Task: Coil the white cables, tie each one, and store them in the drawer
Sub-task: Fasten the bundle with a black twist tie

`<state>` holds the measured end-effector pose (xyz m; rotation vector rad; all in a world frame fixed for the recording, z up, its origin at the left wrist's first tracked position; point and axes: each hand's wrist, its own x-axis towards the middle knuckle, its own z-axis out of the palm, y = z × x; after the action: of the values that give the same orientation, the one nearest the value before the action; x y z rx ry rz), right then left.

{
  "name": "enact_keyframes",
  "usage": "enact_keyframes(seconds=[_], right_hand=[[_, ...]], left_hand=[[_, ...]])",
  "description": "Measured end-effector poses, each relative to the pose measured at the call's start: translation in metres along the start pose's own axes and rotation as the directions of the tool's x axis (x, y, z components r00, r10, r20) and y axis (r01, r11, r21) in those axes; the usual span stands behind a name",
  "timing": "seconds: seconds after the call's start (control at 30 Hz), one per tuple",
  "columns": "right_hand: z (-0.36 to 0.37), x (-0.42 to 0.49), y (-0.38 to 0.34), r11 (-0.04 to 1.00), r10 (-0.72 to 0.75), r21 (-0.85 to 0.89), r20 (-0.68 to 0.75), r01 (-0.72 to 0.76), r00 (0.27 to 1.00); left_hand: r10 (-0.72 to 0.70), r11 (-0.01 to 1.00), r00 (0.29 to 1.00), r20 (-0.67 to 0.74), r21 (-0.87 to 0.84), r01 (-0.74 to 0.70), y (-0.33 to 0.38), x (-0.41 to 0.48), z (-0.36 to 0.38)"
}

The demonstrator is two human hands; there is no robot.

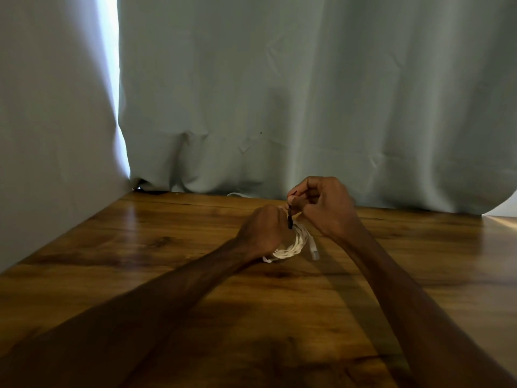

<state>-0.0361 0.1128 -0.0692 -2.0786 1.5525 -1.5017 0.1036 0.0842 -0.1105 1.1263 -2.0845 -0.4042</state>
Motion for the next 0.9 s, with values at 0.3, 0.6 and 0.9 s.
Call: enact_keyframes(seconds=[0.3,0.6,0.9], right_hand=[[0.000,-0.005,-0.020,0.984,0.011,0.175,0.081,-0.025,0.997],[-0.006,-0.005,-0.013,0.892,0.213,0.387,0.098,-0.234,0.972],[-0.010,-0.004,-0.009,0.852,0.301,0.424,0.080,-0.306,0.950]], left_hand=[[-0.017,0.995,0.999,-0.051,-0.095,0.012,-0.018,0.010,-0.006],[-0.097,0.930,0.995,-0.028,-0.358,0.080,-0.018,0.011,-0.002],[-0.009,0.771,0.990,0.138,-0.630,0.095,-0.014,0.006,-0.013]])
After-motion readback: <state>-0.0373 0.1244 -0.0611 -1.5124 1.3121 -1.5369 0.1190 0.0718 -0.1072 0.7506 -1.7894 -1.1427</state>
